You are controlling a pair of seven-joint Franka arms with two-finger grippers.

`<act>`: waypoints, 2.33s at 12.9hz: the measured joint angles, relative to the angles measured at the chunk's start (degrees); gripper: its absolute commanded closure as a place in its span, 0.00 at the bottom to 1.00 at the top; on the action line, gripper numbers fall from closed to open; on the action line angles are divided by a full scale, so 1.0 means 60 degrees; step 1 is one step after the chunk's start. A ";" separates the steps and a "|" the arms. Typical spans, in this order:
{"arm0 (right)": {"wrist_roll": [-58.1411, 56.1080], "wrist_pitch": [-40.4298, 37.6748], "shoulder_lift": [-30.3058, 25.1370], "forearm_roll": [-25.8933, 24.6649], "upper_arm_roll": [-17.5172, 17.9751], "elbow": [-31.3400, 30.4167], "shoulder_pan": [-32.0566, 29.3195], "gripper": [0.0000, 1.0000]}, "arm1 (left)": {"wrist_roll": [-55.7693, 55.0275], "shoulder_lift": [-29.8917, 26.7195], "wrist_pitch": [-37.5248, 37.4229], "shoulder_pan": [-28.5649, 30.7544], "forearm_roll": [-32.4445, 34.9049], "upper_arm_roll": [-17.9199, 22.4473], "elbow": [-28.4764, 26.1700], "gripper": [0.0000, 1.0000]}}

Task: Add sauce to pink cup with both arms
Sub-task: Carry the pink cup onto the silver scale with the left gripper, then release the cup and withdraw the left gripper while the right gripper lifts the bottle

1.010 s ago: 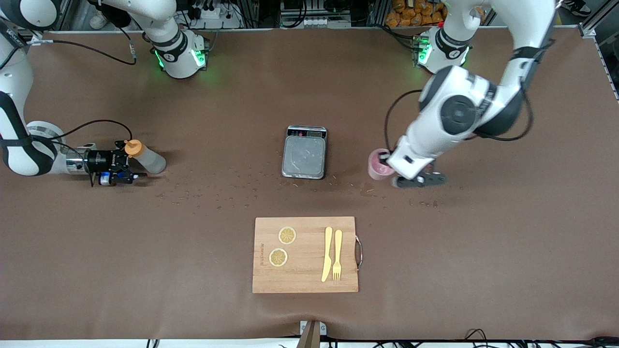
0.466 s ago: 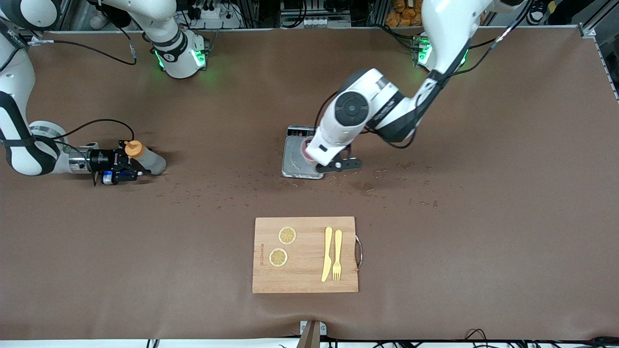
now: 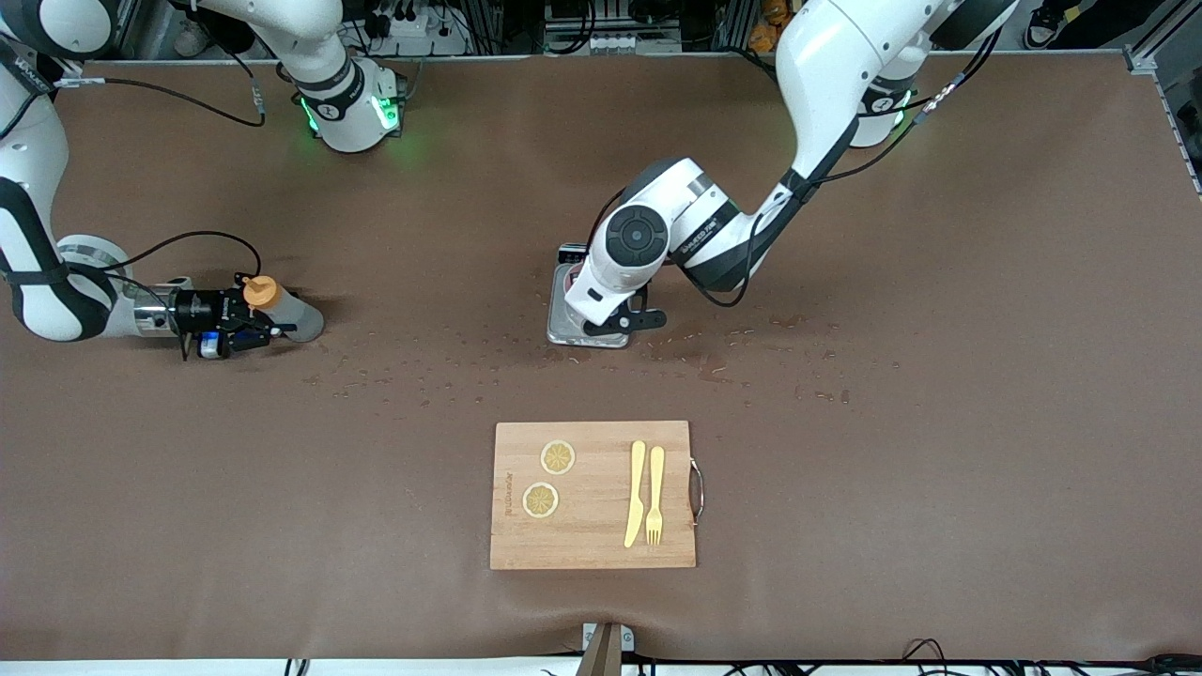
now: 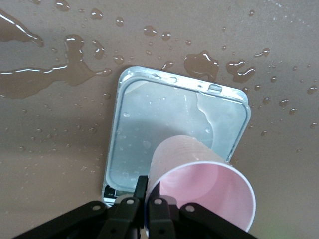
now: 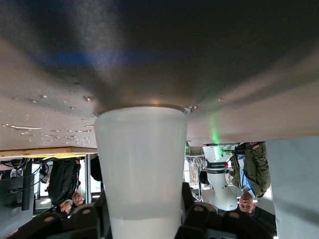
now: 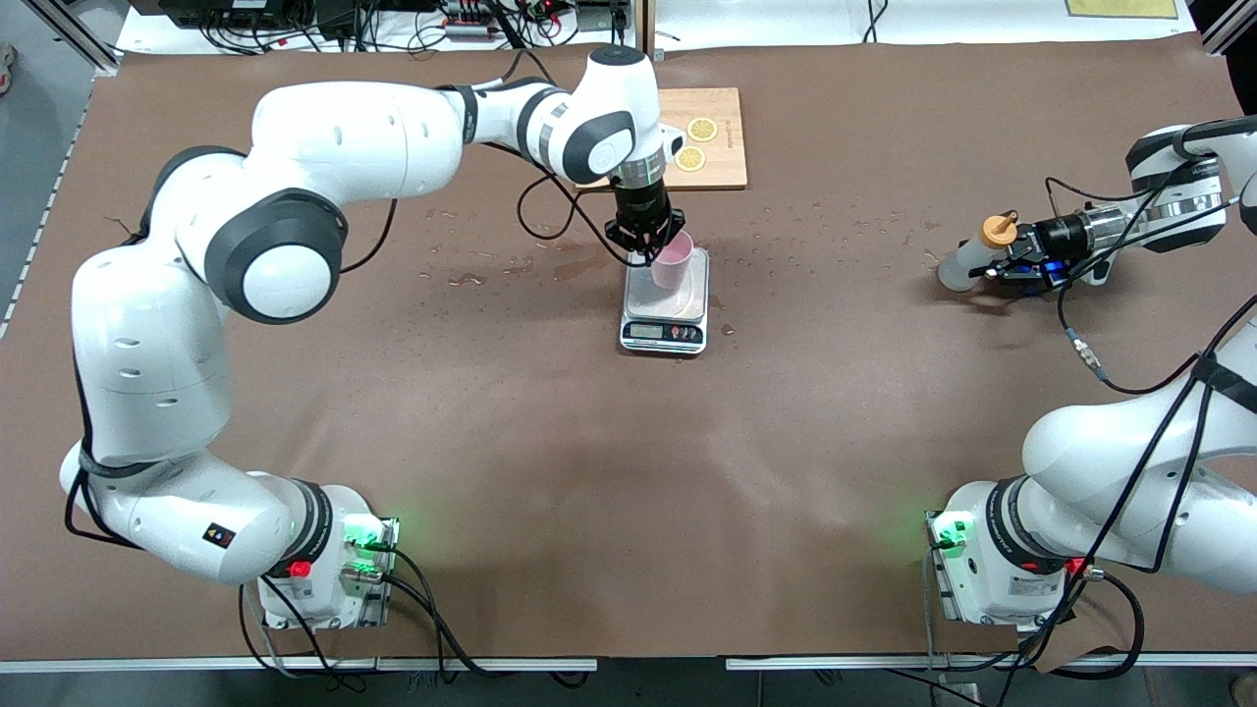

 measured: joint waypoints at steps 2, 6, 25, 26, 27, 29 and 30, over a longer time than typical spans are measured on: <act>-0.0038 0.0008 -0.0001 0.0000 0.0000 0.0021 0.0007 0.47 | -0.0005 0.0032 0.0084 0.0002 0.0076 0.0023 0.0015 0.00; 0.0154 0.0284 -0.0124 0.0001 0.0008 0.0211 0.0433 0.49 | -0.0006 0.0026 0.0097 0.0020 0.0156 0.0039 0.0155 0.00; 0.5437 0.1758 -0.3256 -0.0201 0.0011 0.0343 0.3233 0.52 | 0.2731 -0.4115 -0.3301 0.4054 0.0399 0.0108 0.0308 0.00; 0.5865 0.1955 -0.3457 -0.0216 0.0011 0.0277 0.3498 0.52 | 0.3117 -0.4266 -0.3374 0.4308 0.0401 0.0107 0.0261 0.00; 0.6340 0.2153 -0.3686 -0.0296 0.0014 0.0201 0.3789 0.52 | 0.3531 -0.4428 -0.3416 0.4588 0.0402 0.0103 0.0192 0.00; 0.7282 0.2426 -0.4199 -0.0659 0.0019 -0.0013 0.4315 0.54 | 0.4464 -0.4723 -0.3486 0.5103 0.0402 0.0106 0.0037 0.00; 0.7662 0.2558 -0.4466 -0.0791 0.0021 -0.0156 0.4552 0.54 | 0.4881 -0.4825 -0.3612 0.5256 0.0403 0.0123 0.0010 0.00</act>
